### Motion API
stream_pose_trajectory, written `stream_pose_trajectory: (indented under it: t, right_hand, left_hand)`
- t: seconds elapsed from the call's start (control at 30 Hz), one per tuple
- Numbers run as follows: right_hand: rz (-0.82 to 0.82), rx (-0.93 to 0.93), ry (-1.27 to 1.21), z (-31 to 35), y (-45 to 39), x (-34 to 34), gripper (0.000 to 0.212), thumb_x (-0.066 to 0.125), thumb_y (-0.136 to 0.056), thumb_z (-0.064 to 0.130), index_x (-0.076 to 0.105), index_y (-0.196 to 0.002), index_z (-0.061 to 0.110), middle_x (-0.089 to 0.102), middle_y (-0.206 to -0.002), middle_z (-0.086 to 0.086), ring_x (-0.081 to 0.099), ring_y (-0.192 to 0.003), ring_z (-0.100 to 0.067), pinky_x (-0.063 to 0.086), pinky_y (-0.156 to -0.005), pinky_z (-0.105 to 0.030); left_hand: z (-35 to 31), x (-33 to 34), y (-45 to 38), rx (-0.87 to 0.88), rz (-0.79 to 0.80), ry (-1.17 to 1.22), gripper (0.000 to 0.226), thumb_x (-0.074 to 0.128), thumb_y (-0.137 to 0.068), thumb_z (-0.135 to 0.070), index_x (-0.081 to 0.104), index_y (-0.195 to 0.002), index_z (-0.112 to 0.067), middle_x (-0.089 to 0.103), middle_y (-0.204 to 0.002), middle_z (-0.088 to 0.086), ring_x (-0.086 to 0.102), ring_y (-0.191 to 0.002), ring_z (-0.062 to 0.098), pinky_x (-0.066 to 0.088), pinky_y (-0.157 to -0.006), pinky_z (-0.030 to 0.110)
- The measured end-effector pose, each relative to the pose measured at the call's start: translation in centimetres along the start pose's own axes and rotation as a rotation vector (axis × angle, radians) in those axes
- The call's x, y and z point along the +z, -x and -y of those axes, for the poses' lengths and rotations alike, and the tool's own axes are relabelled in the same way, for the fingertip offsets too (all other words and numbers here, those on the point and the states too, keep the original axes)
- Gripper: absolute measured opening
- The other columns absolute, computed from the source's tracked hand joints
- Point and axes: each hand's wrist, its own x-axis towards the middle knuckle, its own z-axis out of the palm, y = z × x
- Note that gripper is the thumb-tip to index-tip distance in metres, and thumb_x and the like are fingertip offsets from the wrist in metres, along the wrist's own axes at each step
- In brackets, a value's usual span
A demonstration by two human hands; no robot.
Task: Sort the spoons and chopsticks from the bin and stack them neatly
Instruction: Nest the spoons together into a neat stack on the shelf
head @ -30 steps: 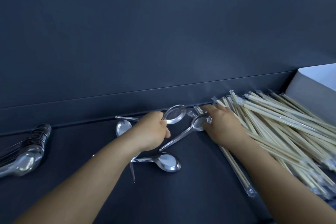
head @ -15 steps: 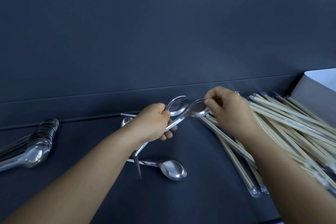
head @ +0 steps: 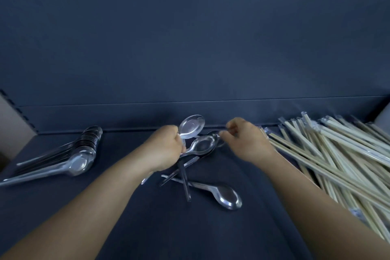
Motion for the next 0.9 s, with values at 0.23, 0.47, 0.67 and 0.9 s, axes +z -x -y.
stream_pose_trajectory:
  t: [0.23,0.47,0.67,0.9]
  right_hand:
    - [-0.068,0.071,0.117,-0.3,-1.0,1.3,0.011,0.052,-0.088,0.015,0.062,-0.092,0.011,0.067,-0.090,-0.008,0.061,-0.093,-0.029,0.038,-0.069,-0.024]
    - [-0.506,-0.144,0.015,-0.6,-0.5,-2.5,0.007,0.048,-0.091,0.008,0.055,-0.093,0.008,0.053,-0.091,-0.010,0.047,-0.080,-0.025,0.030,-0.069,-0.027]
    - [-0.340,-0.234,-0.164,1.1,0.9,-2.9,0.015,0.052,-0.090,0.011,0.054,-0.079,0.021,0.052,-0.071,0.008,0.046,-0.065,-0.008,0.032,-0.058,-0.011]
    - [-0.122,-0.172,-0.277,2.9,1.9,0.7,0.016,0.058,-0.088,0.018,0.054,-0.073,0.023,0.062,-0.072,0.001,0.060,-0.066,-0.014,0.045,-0.060,-0.018]
  left_hand:
    - [1.3,-1.1,0.1,0.004,-0.034,-0.001,0.027,0.030,-0.096,-0.016,0.052,-0.081,-0.011,0.063,-0.075,-0.006,0.045,-0.055,0.012,0.035,-0.050,0.022]
    - [0.3,-2.1,0.0,0.100,-0.106,0.055,0.025,0.031,-0.100,-0.017,0.050,-0.084,-0.021,0.064,-0.076,-0.011,0.045,-0.041,-0.002,0.030,-0.036,0.010]
    - [-0.1,-2.2,-0.1,0.078,-0.114,0.121,0.024,0.030,-0.100,-0.016,0.054,-0.097,-0.018,0.062,-0.081,-0.011,0.052,-0.060,0.008,0.044,-0.055,0.018]
    - [1.0,-1.3,1.6,-0.040,0.103,0.292,0.028,0.027,-0.101,-0.014,0.053,-0.100,-0.006,0.067,-0.088,0.006,0.058,-0.054,0.014,0.053,-0.053,0.026]
